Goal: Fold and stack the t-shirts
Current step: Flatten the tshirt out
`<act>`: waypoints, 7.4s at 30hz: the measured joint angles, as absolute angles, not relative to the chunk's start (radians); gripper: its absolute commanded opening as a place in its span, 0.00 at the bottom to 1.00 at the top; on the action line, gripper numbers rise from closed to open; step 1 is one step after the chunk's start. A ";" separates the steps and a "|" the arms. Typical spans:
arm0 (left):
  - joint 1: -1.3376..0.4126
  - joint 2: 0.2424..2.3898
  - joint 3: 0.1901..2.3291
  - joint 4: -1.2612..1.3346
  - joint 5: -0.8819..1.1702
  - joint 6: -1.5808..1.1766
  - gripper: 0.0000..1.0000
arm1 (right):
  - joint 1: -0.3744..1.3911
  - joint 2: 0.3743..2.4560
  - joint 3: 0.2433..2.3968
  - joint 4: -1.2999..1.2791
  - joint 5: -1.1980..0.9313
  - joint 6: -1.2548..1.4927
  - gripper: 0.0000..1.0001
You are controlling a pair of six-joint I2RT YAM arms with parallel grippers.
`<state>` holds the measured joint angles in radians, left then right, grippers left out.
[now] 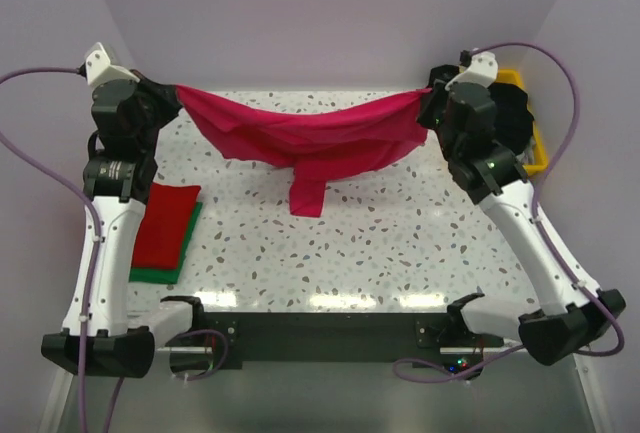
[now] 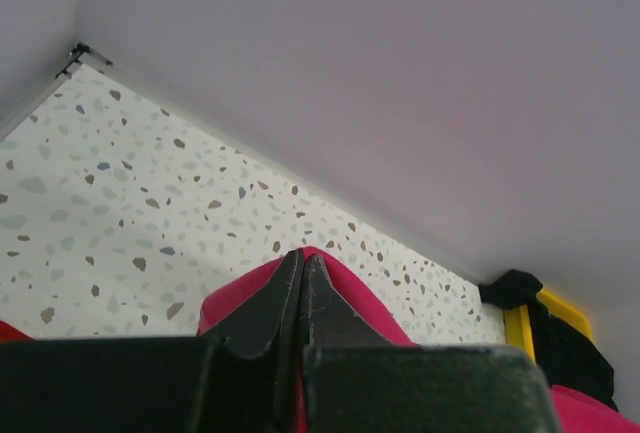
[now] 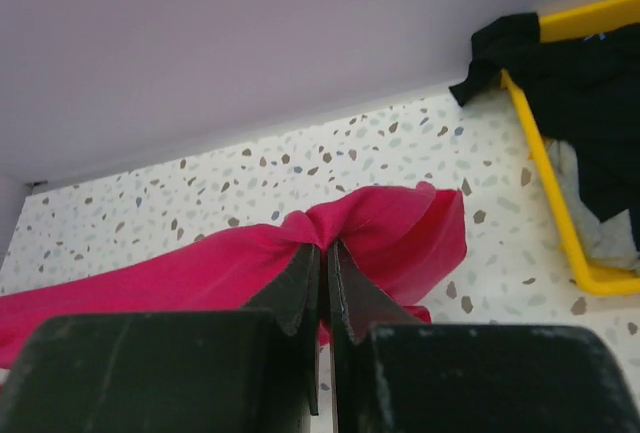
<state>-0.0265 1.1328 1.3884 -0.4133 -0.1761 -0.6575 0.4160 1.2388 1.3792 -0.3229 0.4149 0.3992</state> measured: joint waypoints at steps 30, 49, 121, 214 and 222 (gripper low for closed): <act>-0.025 1.414 1.956 -0.317 -0.134 -0.590 0.00 | 0.414 0.984 1.177 -0.379 0.273 0.524 0.08; -0.037 1.628 1.370 -0.239 0.140 -0.711 0.77 | 0.157 1.475 1.100 -0.257 0.028 0.599 0.65; 0.028 0.924 0.572 -0.511 -0.289 -1.003 0.00 | 0.403 1.345 0.786 -0.205 0.066 0.579 0.42; 0.143 1.127 0.752 -0.389 -0.036 -0.740 0.00 | 0.212 1.558 0.947 -0.273 0.049 0.625 0.39; 0.143 1.128 0.752 -0.388 -0.032 -0.739 0.00 | 0.212 1.653 0.931 -0.197 0.009 0.630 0.41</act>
